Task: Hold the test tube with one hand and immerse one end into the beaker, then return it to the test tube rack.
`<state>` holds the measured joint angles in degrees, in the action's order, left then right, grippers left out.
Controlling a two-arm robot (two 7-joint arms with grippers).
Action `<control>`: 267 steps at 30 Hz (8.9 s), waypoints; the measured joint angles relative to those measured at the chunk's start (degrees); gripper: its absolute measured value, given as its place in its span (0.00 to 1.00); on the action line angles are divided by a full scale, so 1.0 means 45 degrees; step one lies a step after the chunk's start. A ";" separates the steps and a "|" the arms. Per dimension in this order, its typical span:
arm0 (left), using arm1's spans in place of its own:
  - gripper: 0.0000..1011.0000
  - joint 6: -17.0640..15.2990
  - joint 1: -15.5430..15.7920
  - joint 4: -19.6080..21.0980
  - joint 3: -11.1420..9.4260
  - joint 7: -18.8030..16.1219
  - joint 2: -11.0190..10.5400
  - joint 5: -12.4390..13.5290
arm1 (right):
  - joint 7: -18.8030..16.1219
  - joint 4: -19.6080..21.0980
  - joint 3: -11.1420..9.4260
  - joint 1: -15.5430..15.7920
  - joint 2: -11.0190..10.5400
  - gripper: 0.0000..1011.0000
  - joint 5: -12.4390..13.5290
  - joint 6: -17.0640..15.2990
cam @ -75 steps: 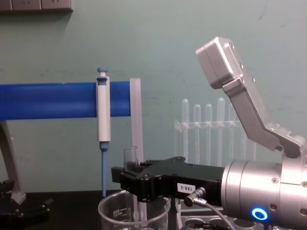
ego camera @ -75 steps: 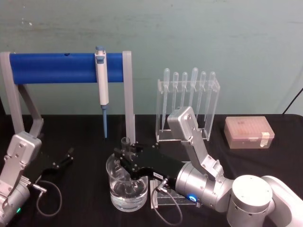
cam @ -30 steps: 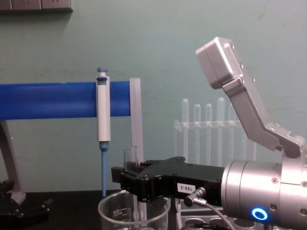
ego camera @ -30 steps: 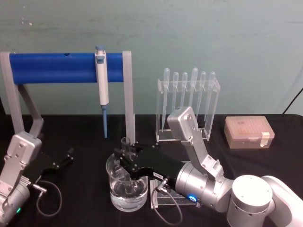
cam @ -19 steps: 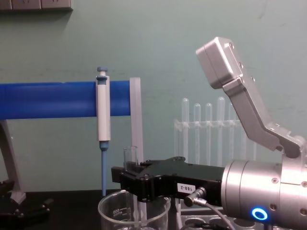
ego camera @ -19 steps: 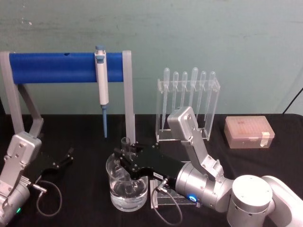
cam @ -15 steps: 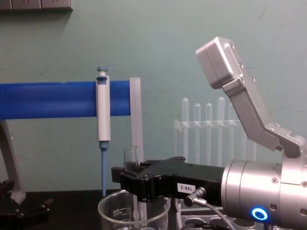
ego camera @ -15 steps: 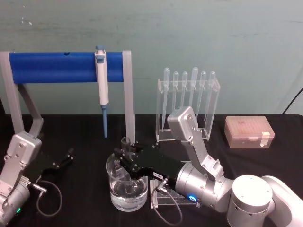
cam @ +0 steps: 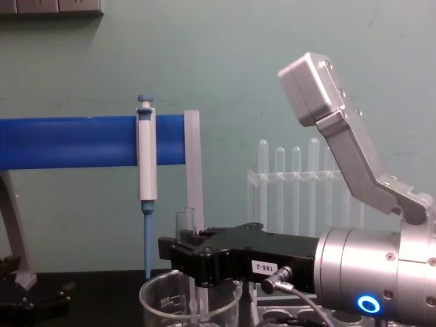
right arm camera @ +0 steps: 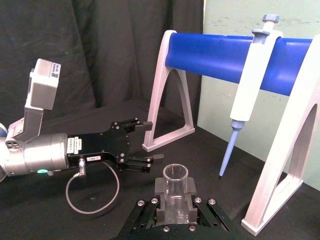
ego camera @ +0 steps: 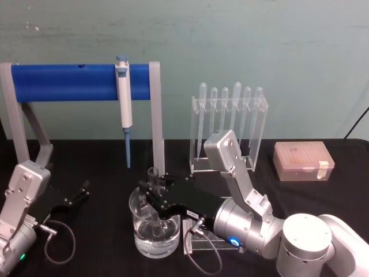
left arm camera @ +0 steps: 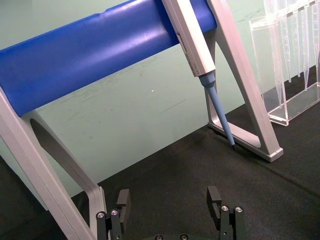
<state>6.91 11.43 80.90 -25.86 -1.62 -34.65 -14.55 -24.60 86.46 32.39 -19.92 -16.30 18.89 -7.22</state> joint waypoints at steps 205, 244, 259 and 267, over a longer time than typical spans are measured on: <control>0.99 0.0000 0.0000 0.0000 0.0000 0.0000 0.0000 0.0000 | 0.1311 0.3668 -0.2940 0.3166 -0.2075 0.22 0.0310 0.0011; 0.99 0.0000 -0.0001 0.0000 -0.0001 0.0000 0.0000 0.0000 | 0.1242 0.3520 -0.2962 0.3262 -0.2016 0.22 0.0096 0.0239; 0.99 0.0000 0.0000 0.0000 -0.0001 0.0000 0.0000 0.0000 | 0.1040 0.3119 -0.3128 0.3582 -0.1877 0.22 -0.0056 0.0864; 0.99 0.0000 0.0000 0.0000 -0.0001 0.0000 0.0000 0.0001 | 0.1003 0.2887 -0.3143 0.3671 -0.1732 0.22 -0.0085 0.1065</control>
<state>6.91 11.43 80.90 -25.86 -1.62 -34.64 -14.54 -20.09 99.45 18.25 -3.40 -24.09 18.50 -2.42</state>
